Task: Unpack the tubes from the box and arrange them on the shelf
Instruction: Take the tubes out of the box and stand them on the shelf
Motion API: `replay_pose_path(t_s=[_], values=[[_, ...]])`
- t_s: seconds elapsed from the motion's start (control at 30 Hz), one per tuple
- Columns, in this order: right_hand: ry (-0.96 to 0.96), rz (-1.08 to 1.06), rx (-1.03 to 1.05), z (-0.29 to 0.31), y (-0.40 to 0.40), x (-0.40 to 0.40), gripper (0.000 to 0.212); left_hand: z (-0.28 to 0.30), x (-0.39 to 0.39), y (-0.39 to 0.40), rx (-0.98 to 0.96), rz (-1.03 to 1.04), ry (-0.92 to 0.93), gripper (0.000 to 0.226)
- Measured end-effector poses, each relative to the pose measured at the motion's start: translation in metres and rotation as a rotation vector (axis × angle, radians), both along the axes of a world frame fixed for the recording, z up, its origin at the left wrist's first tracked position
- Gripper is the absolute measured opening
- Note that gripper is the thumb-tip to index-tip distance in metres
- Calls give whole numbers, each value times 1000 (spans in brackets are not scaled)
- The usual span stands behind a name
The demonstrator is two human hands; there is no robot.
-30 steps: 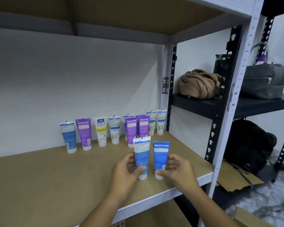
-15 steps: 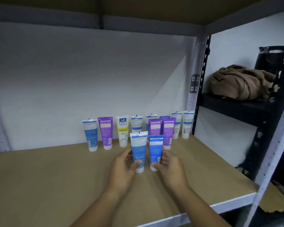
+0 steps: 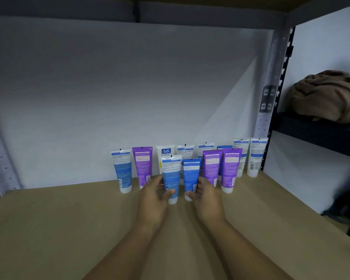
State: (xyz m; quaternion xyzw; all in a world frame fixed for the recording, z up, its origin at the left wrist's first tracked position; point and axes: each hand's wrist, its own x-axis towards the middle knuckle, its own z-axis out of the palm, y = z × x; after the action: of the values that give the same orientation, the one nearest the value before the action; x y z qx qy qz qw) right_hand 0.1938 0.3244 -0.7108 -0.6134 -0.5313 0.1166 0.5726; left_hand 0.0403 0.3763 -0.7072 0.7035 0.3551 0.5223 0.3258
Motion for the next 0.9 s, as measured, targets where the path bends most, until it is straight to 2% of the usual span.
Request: replay_pose_path(t_s=[0.17, 0.33, 0.4, 0.47, 0.57, 0.67, 0.9], values=[[-47, -28, -38, 1, 10, 0, 34, -2, 0, 8, -25, 30, -14, 38], [-152, -40, -99, 4, 5, -1, 35, 0, 0, -3, -73, 14, 0, 41], [-185, -33, -108, 4, -5, 2, 34, 1, -2, -14, -60, 58, 36, 39], [-242, -86, -152, 4, -21, 6, 23, 1, -3, -28, -59, 118, 84, 35], [-237, -130, -176, 5, -53, 17, 17, -2, 1, -46, -103, 160, 144, 25], [-230, -130, -219, 8, -99, 34, 24, -3, 23, -75, -145, 52, 210, 21], [-230, -334, -288, 1, -261, 100, 21, -4, 123, -196, -22, -337, 373, 16]])
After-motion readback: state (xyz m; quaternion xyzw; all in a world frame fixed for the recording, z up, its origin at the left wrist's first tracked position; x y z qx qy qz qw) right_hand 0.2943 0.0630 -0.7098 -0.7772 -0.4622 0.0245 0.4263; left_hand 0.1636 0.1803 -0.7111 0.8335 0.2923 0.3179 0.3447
